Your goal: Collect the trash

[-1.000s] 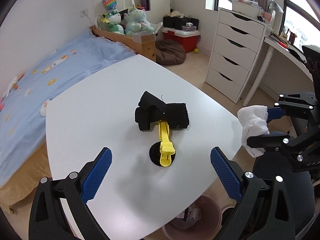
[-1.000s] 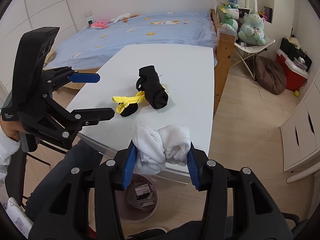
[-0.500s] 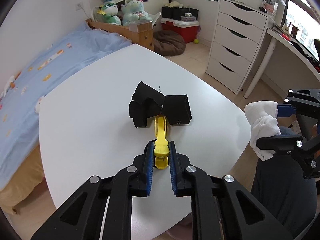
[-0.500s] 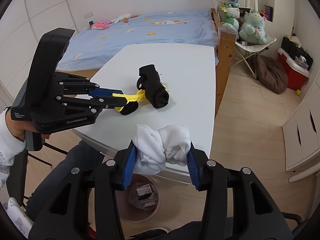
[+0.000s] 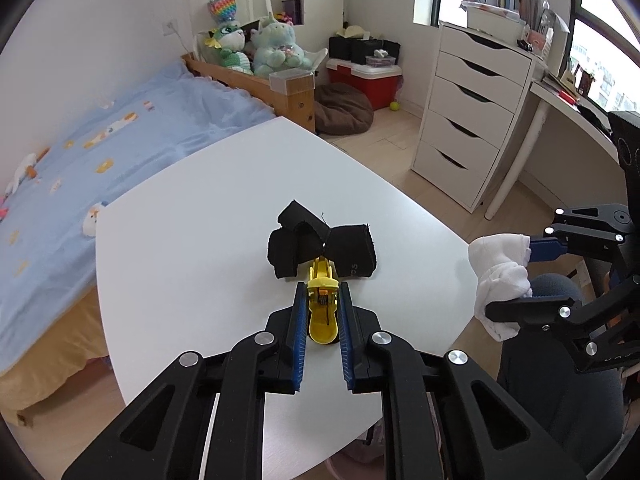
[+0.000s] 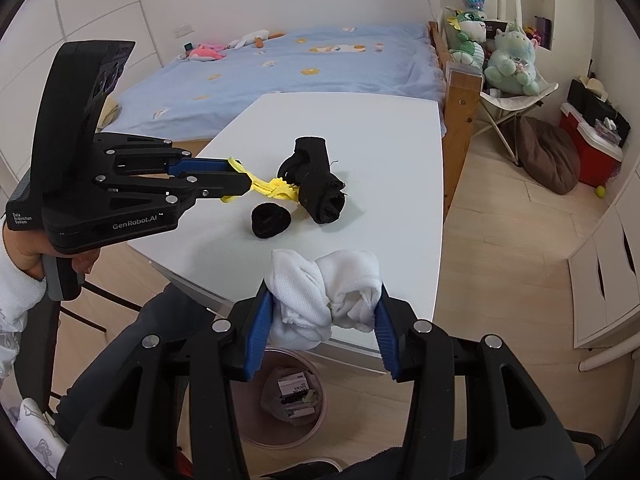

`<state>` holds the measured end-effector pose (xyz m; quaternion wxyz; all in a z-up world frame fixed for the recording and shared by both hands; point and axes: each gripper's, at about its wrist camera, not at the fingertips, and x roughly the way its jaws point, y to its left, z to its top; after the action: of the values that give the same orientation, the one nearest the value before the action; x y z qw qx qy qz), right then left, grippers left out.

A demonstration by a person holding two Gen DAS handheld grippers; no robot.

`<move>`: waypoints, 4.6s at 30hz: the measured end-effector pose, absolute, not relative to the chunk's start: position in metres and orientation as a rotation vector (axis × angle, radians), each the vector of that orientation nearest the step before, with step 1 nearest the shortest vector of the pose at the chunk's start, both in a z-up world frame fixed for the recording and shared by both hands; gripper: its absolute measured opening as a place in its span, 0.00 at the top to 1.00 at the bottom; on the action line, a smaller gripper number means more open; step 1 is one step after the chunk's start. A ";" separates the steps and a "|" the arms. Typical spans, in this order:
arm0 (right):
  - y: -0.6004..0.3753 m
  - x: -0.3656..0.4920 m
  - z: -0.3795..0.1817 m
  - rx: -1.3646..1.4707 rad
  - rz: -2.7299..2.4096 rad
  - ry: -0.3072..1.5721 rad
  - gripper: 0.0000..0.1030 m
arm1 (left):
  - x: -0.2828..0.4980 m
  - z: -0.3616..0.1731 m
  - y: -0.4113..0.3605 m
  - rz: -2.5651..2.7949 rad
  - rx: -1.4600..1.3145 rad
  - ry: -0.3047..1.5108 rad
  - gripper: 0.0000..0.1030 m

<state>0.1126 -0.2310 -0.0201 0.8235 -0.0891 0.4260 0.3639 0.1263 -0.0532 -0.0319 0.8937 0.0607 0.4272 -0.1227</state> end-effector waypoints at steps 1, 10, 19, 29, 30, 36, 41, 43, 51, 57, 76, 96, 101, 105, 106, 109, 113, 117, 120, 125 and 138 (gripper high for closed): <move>-0.230 0.112 -0.019 -0.190 0.776 0.903 0.56 | 0.125 -0.030 -0.052 -0.254 0.124 0.881 0.86; -0.226 0.113 -0.012 -0.195 0.789 0.890 0.56 | 0.118 -0.013 -0.040 -0.233 0.096 0.838 0.87; -0.223 0.110 -0.008 -0.204 0.804 0.883 0.56 | 0.111 0.000 -0.028 -0.215 0.087 0.808 0.87; -0.219 0.096 0.007 -0.214 0.832 0.850 0.56 | 0.078 0.020 -0.022 -0.229 0.070 0.769 0.87; -0.218 0.093 0.008 -0.216 0.836 0.846 0.56 | 0.073 0.022 -0.022 -0.234 0.068 0.764 0.87; -0.219 0.077 0.016 -0.217 0.860 0.824 0.56 | 0.044 0.028 -0.023 -0.259 0.068 0.749 0.87; -0.219 0.062 0.020 -0.221 0.879 0.812 0.56 | 0.024 0.027 -0.026 -0.278 0.062 0.744 0.87; -0.218 0.057 0.021 -0.227 0.881 0.808 0.56 | 0.018 0.024 -0.027 -0.288 0.054 0.747 0.87; -0.224 0.034 0.020 -0.229 0.898 0.806 0.56 | -0.002 0.004 -0.039 -0.322 0.042 0.788 0.87; -0.234 0.020 0.019 -0.218 0.896 0.805 0.56 | -0.015 -0.015 -0.052 -0.345 0.037 0.824 0.87; -0.249 0.003 0.010 -0.197 0.892 0.831 0.55 | -0.027 -0.035 -0.064 -0.358 0.010 0.844 0.12; -0.248 -0.003 0.008 -0.201 0.897 0.830 0.55 | -0.035 -0.023 -0.035 -0.209 -0.015 0.764 0.07; -0.244 -0.006 0.008 -0.209 0.907 0.832 0.55 | -0.042 -0.026 -0.027 -0.182 -0.034 0.771 0.07; -0.239 -0.009 0.009 -0.219 0.919 0.834 0.55 | -0.046 -0.026 -0.019 -0.160 -0.050 0.770 0.07; -0.237 -0.009 0.008 -0.223 0.922 0.835 0.55 | -0.047 -0.026 -0.016 -0.155 -0.056 0.768 0.07; -0.231 -0.012 0.007 -0.232 0.934 0.839 0.55 | -0.048 -0.027 -0.012 -0.148 -0.066 0.768 0.07; -0.223 -0.014 0.007 -0.242 0.953 0.843 0.55 | -0.050 -0.028 -0.008 -0.143 -0.075 0.768 0.07; -0.217 -0.015 0.007 -0.246 0.974 0.848 0.55 | -0.052 -0.030 -0.005 -0.139 -0.083 0.770 0.07; -0.214 -0.016 0.006 -0.251 0.997 0.850 0.50 | -0.053 -0.030 -0.002 -0.135 -0.089 0.771 0.07; -0.211 -0.018 0.002 -0.249 1.014 0.854 0.20 | -0.053 -0.031 -0.002 -0.131 -0.091 0.772 0.07; -0.219 -0.010 -0.002 -0.219 0.935 0.868 0.04 | -0.051 -0.032 -0.006 -0.140 -0.080 0.783 0.07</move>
<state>-0.0102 -0.2188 -0.0019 0.7976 -0.1022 0.4044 0.4357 -0.0506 -0.0061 -0.0317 0.9211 -0.0391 0.3813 -0.0683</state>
